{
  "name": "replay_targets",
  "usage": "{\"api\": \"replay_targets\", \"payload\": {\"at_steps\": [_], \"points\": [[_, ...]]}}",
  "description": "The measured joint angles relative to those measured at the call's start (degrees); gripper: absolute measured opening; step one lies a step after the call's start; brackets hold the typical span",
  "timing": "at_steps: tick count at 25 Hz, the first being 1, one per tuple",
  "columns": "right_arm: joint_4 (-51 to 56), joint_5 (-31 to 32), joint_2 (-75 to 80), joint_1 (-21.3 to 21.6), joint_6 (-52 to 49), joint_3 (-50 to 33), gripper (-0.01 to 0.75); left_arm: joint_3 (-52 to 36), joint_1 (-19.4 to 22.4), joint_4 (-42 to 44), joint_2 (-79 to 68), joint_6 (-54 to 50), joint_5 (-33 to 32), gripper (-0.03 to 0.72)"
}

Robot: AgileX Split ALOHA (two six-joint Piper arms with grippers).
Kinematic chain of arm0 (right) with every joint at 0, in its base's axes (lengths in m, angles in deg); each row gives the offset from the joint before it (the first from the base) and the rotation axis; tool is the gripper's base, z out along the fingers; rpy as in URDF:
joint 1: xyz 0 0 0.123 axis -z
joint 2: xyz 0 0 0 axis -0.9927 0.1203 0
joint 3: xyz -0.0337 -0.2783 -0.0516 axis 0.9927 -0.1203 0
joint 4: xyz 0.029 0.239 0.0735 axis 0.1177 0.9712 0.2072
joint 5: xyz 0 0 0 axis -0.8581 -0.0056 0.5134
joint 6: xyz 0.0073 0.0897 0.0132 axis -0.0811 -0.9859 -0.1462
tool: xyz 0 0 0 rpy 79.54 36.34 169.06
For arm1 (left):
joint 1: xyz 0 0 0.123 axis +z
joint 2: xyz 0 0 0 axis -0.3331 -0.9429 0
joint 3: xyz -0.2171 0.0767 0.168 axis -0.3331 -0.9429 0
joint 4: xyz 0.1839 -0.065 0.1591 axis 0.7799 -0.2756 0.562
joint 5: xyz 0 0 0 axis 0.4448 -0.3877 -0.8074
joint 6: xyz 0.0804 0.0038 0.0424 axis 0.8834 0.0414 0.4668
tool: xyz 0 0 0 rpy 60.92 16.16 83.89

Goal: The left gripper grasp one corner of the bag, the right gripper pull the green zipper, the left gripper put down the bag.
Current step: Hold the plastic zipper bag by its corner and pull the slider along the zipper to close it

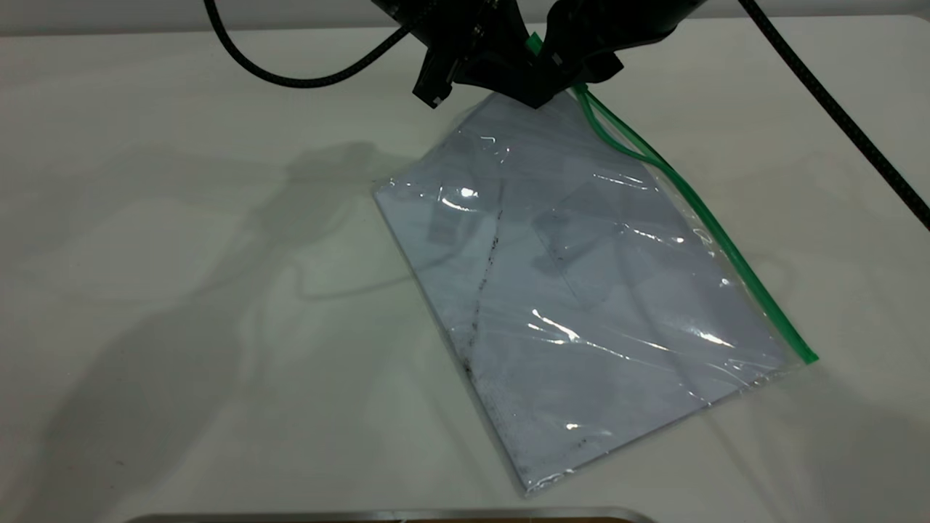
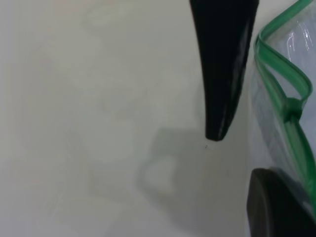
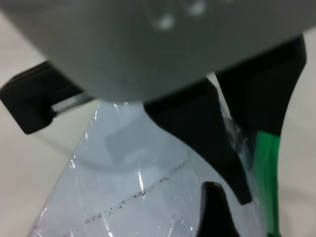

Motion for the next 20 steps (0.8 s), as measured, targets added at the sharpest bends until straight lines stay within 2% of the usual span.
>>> {"api": "replay_targets", "payload": {"at_steps": [4, 8, 11, 15, 20], "points": [[0.0, -0.1, 0.3, 0.0, 0.0, 0.0, 0.519, 0.0, 0.0, 0.0, 0.0, 0.0, 0.0, 0.053], [0.0, -0.1, 1.4, 0.0, 0.0, 0.0, 0.445, 0.0, 0.0, 0.0, 0.0, 0.1, 0.0, 0.053], [0.0, -0.1, 1.8, 0.0, 0.0, 0.0, 0.362, 0.0, 0.0, 0.0, 0.0, 0.1, 0.0, 0.053], [-0.1, -0.1, 1.8, 0.0, 0.0, 0.0, 0.214, 0.0, 0.0, 0.0, 0.0, 0.2, 0.1, 0.053], [-0.1, 1.8, 1.8, 1.5, 0.0, 0.0, 0.059, 0.0, 0.1, -0.2, 0.0, 0.1, 0.4, 0.053]]}}
